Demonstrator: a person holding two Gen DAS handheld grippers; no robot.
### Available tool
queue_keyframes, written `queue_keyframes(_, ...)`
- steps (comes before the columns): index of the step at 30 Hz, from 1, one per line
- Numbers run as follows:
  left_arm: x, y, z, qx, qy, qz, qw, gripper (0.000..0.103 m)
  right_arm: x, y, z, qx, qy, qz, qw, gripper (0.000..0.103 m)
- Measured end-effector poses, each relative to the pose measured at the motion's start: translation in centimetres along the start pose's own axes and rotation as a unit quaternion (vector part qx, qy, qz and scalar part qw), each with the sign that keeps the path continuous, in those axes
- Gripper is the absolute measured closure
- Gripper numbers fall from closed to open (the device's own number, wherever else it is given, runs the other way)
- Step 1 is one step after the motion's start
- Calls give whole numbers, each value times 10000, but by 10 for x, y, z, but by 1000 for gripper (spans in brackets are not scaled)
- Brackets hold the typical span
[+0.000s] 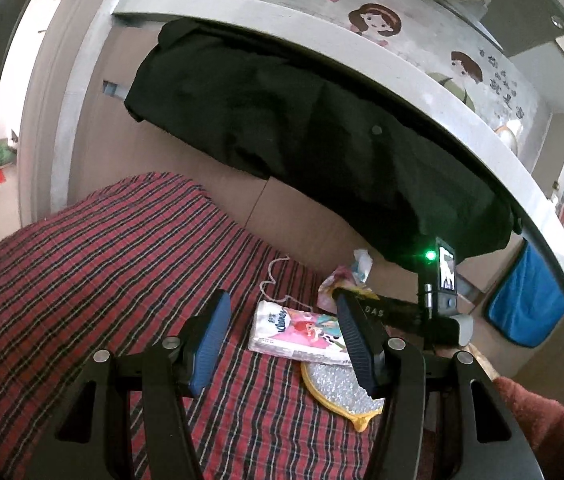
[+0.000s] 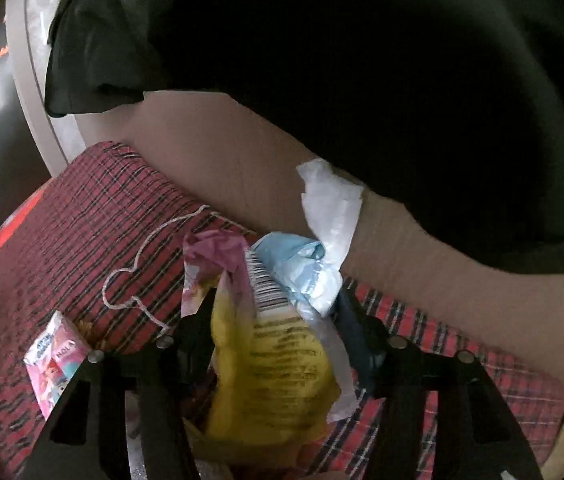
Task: Collect trash
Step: 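Grasp the white tissue bundle with the left tool while the right tool grasps the pink-yellow wrapper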
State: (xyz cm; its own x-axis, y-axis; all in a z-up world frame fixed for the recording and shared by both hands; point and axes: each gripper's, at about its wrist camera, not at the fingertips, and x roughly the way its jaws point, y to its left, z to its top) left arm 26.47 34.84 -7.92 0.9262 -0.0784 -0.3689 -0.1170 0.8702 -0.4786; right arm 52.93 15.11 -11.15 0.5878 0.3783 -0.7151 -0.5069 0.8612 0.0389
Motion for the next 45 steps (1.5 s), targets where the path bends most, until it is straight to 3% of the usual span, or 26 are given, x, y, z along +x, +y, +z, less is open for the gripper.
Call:
queue_keyframes(3, 3, 1, -2, -70, 93, 15, 9999, 47, -6, -2, -3, 34, 28, 15, 10000, 64)
queue_keyframes(4, 3, 2, -2, -77, 102, 22, 9999, 47, -13, -2, -5, 20, -14, 13, 10000, 76)
queue_keyframes(5, 2, 1, -2, -78, 86, 42, 9999, 47, -22, -1, -7, -1, -67, 43, 10000, 79)
queue_keyframes(11, -12, -4, 1, -102, -38, 94, 9999, 47, -92, 8, -30, -171, -421, 250, 9987, 83)
queue_keyframes(15, -26, -13, 0, -104, -97, 62, 9999, 47, -129, 10, -49, -191, -420, 405, 9981, 83)
queue_keyframes(19, -21, -31, -6, 143, 141, -104, 9997, 47, -163, -5, -80, 19, -480, 418, 9980, 83)
queue_keyframes(25, 21, -83, -15, 783, 682, -358, 9939, 45, -188, -32, -120, 258, -747, -3, 9969, 83)
queue_keyframes(31, 83, -118, -20, 832, 707, 132, 9939, 45, -194, -75, -139, 969, -1044, 156, 9897, 82)
queue_keyframes(38, 178, -132, -11, 755, 1293, 679, 9864, 45, -190, -115, -146, 1610, -1287, 464, 9774, 80)
queue_keyframes(45, 239, -132, -1, 567, 1695, 1014, 9787, 45, -173, -138, -155, 1798, -1133, 588, 9754, 79)
